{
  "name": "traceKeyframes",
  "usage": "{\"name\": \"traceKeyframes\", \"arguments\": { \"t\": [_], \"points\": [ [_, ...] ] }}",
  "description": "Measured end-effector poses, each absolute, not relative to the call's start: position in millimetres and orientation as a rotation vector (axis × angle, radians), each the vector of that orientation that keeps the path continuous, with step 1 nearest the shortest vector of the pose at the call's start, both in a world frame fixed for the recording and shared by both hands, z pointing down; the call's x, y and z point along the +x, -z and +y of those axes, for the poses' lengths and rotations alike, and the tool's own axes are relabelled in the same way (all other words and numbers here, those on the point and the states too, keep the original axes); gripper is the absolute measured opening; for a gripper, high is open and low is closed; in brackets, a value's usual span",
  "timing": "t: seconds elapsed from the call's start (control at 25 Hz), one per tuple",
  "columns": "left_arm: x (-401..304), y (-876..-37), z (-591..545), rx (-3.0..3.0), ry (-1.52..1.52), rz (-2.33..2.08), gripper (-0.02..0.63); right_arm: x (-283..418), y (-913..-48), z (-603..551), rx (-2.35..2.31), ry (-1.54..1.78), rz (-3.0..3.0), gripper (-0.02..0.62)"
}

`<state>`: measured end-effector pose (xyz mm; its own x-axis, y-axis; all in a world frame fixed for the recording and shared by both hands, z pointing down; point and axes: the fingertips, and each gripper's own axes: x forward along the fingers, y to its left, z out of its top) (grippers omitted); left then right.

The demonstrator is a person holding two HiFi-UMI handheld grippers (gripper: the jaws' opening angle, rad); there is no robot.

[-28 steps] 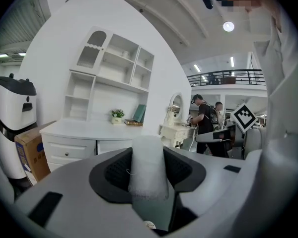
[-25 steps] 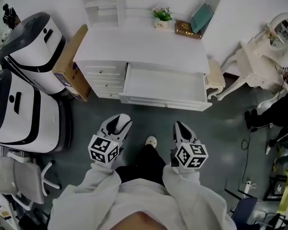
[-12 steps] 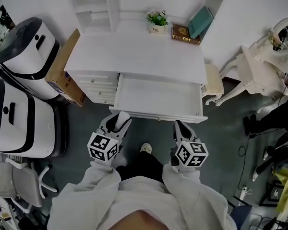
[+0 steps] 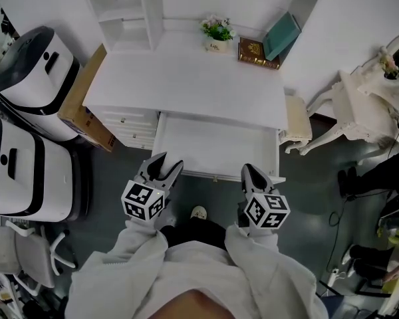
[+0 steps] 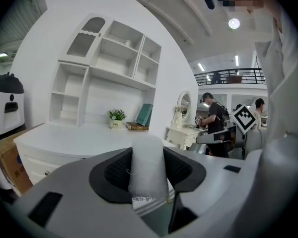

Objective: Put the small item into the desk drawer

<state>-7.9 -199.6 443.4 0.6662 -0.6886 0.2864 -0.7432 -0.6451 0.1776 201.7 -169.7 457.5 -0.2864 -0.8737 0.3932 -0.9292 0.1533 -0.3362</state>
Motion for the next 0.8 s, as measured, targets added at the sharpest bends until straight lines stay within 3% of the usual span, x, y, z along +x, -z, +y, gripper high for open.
{"name": "traceKeyframes", "arguments": {
  "t": [0.8],
  "points": [
    [5.6, -470.6, -208.3, 2.548, -0.347, -1.139, 0.193, 209.4, -493.4, -167.1, 1.792, -0.946, -2.247, 0.038]
  ]
}}
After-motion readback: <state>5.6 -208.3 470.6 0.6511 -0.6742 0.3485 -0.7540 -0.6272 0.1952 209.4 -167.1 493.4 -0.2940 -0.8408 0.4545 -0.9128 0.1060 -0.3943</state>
